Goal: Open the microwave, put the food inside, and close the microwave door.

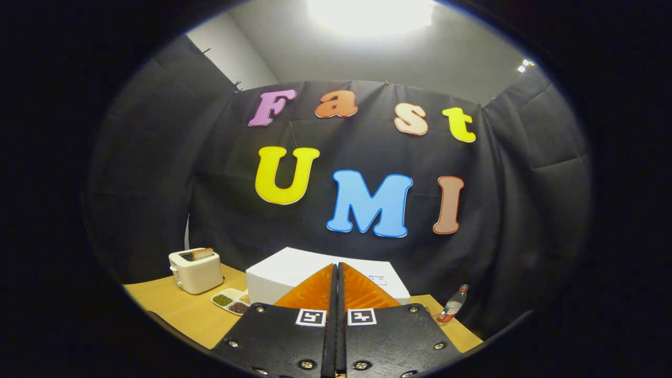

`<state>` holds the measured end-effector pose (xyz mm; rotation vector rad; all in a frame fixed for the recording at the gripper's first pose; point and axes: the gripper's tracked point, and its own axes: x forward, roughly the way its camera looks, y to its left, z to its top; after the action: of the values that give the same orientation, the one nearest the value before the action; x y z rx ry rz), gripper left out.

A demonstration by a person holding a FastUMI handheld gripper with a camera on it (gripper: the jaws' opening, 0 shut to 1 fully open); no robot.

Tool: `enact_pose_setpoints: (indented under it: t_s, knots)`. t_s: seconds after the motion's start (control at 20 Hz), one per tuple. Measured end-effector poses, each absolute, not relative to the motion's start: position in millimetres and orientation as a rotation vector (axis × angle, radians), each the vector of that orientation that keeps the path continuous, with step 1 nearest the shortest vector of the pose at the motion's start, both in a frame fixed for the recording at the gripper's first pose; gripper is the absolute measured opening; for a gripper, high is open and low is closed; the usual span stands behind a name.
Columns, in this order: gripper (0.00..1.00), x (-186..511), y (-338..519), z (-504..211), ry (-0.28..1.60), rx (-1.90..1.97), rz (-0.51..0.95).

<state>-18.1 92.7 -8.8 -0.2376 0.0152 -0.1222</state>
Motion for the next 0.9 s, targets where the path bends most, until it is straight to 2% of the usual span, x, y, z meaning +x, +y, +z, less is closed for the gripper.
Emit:
enact_pose_setpoints:
  t_s: [0.25, 0.45, 0.65, 0.9]
  knots:
    - [0.01, -24, 75, 12, 0.011, -0.193, -0.203]
    - [0.97, -23, 59, 21, -0.02, -0.256, -0.283]
    - [0.96, -20, 77, 8, 0.019, -0.239, -0.217]
    - [0.96, -17, 70, 6, 0.023, -0.227, -0.223]
